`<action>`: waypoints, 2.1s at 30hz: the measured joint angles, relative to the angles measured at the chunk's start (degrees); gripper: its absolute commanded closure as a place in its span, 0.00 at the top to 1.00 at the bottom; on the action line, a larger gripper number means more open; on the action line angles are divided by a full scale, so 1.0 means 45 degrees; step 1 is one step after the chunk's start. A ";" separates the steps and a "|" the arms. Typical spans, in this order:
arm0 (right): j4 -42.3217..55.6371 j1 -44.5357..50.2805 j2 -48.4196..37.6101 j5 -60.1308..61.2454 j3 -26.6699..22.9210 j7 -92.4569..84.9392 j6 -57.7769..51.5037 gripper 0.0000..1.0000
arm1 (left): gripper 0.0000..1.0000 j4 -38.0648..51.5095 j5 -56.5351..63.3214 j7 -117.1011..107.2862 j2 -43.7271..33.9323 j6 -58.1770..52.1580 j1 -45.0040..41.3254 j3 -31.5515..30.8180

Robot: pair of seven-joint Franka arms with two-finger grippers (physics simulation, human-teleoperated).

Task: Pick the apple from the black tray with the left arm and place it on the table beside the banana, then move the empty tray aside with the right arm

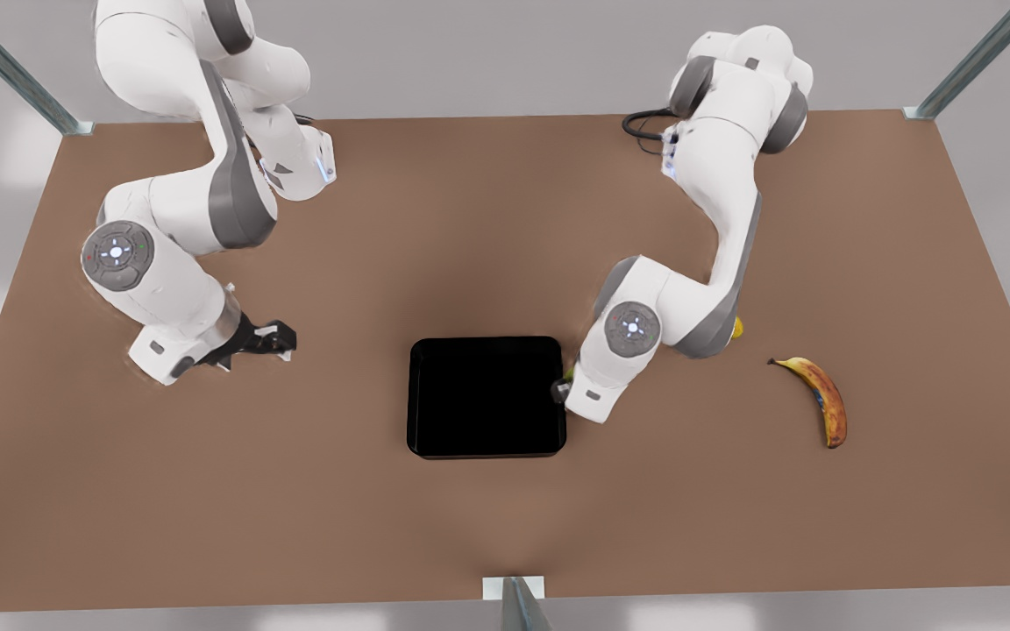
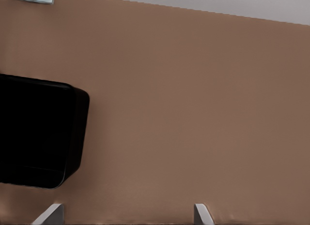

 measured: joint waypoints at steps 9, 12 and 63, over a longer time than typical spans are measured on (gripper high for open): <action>-0.0419 0.1129 0.2571 0.1122 0.2512 0.4038 0.0731 1.00 | 0.86 -0.0030 0.0058 0.5491 0.2484 -0.2889 0.3751 0.0892; -0.0437 0.1187 0.3792 0.1025 0.2514 0.5495 0.1967 1.00 | 0.86 -0.0032 0.0113 0.6927 0.2990 -0.2995 0.3818 0.1186; -0.1705 0.0710 0.3436 0.0406 -0.1465 0.2398 0.4403 0.07 | 1.00 -0.7412 -0.0341 1.0114 -0.6959 0.1267 0.3258 0.2185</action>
